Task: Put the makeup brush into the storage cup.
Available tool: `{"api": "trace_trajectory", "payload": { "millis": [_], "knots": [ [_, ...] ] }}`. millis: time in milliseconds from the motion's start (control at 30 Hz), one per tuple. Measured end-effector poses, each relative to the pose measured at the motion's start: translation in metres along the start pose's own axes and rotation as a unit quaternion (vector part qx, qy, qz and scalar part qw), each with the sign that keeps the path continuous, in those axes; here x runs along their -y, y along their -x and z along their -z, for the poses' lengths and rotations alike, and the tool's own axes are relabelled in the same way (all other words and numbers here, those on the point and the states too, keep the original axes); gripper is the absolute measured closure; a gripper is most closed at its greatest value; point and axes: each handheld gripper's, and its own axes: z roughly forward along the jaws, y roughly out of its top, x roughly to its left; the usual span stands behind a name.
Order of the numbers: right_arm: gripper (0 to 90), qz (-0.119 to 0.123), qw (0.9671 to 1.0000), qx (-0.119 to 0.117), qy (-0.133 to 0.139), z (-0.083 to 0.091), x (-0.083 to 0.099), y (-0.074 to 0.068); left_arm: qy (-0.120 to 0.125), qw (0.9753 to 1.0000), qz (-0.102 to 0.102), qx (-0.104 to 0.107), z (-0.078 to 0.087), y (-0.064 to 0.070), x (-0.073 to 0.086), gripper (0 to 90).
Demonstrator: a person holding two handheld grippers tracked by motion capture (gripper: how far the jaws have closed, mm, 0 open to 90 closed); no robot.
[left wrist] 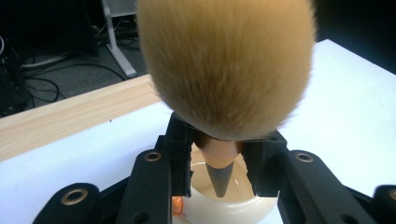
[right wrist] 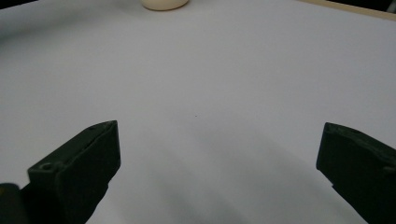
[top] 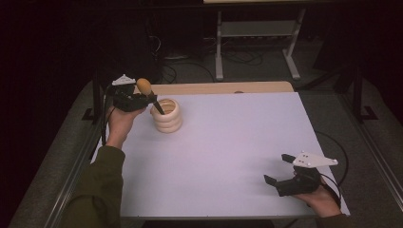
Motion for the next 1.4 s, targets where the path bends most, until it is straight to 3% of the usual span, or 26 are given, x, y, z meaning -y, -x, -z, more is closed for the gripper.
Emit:
{"api": "trace_trajectory", "payload": {
  "millis": [533,633,800,867,1400],
  "knots": [
    [0.0,0.0,1.0,-0.002,-0.001,0.0,0.0,-0.001,-0.011,0.9999,0.006,0.007,-0.008,-0.003,0.011,63.3],
    [0.0,0.001,1.0,-0.002,-0.001,0.0,0.0,0.0,-0.001,0.9999,0.015,0.006,-0.008,-0.004,0.011,50.3],
    [0.0,0.0,1.0,-0.002,-0.001,0.0,0.0,-0.001,0.005,0.9996,0.011,-0.025,-0.008,-0.006,0.012,19.4],
    [0.0,0.0,1.0,-0.002,-0.001,0.0,0.0,-0.001,0.004,0.9994,0.017,-0.029,-0.008,-0.008,0.013,11.6],
    [0.0,-0.002,1.0,-0.001,0.001,0.0,0.0,-0.001,0.012,0.9999,0.002,-0.009,0.002,-0.002,0.022,3.2]
  ]
}}
